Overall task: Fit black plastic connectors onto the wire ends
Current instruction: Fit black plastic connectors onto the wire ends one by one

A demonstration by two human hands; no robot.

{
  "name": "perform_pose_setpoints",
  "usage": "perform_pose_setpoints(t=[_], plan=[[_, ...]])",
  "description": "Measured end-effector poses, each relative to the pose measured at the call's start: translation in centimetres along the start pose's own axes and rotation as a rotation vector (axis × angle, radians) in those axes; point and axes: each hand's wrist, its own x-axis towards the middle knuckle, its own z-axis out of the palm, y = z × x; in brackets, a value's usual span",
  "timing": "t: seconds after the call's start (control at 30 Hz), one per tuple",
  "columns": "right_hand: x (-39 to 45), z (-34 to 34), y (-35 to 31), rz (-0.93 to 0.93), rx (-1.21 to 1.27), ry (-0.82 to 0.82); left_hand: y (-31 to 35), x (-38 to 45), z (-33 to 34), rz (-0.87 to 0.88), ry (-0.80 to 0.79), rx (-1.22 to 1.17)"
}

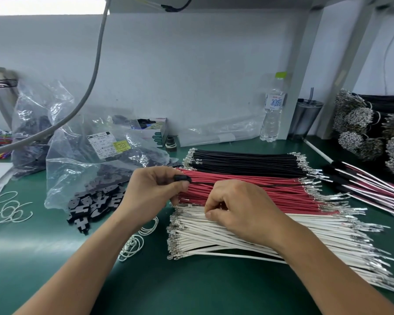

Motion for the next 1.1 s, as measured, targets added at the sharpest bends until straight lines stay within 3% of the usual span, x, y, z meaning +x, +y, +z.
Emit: perform_pose_setpoints(t=[0.2,0.47,1.1], plan=[[0.4,-0.9,0.7,0.08,0.263,0.202,0.4,-0.1,-0.3,0.014,-0.035,-0.112],[0.3,-0.4,0.4,0.014,0.23,0.422,1.0,-0.3,-0.5,-0.026,-0.107,-0.275],[0.5,0.1,0.4,-0.056,0.187,0.387,1.2,-0.6,-0.1,0.025,-0.141,-0.179]])
